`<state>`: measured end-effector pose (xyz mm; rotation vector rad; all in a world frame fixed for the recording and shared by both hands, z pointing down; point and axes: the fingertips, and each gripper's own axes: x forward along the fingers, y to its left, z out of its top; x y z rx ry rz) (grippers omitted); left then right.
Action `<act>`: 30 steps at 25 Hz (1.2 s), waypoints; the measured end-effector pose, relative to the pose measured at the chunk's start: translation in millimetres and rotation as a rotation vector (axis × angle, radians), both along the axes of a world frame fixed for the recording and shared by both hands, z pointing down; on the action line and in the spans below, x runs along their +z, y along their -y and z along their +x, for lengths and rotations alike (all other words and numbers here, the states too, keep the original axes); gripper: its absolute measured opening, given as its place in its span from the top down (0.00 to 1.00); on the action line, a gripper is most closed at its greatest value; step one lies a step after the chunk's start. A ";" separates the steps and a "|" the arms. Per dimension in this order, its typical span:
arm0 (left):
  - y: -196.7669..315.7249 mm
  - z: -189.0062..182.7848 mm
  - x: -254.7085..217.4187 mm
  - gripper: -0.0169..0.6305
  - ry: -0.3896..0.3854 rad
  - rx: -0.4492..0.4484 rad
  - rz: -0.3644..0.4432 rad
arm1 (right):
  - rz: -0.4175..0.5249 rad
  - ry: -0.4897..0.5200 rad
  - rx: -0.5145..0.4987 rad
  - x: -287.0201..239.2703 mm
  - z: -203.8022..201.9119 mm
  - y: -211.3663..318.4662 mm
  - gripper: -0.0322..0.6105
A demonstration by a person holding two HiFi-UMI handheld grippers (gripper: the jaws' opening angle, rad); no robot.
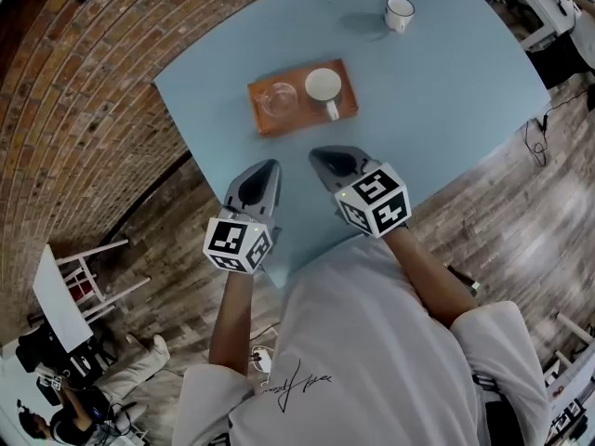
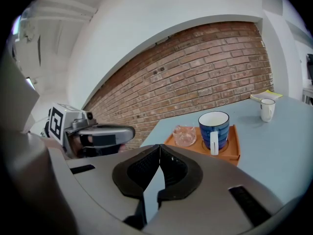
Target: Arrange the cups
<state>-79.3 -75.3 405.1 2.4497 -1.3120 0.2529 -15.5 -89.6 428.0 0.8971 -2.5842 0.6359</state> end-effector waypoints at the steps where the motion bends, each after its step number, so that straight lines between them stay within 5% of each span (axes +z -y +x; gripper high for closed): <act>1: 3.9 -2.8 0.7 0.96 0.011 0.019 0.003 | -0.004 0.002 -0.005 0.2 -0.3 -0.3 0.92; 17: 85.1 -52.7 41.7 0.96 0.217 0.124 0.015 | 0.008 -0.036 -0.111 -29.8 -22.3 0.4 0.91; 28: 129.1 -53.0 64.5 0.96 0.348 0.305 0.041 | -0.065 -0.022 -0.082 -34.5 -33.9 8.3 0.91; 30: 133.1 -50.2 70.4 0.87 0.358 0.358 0.033 | -0.077 -0.019 -0.072 -34.4 -32.6 8.5 0.91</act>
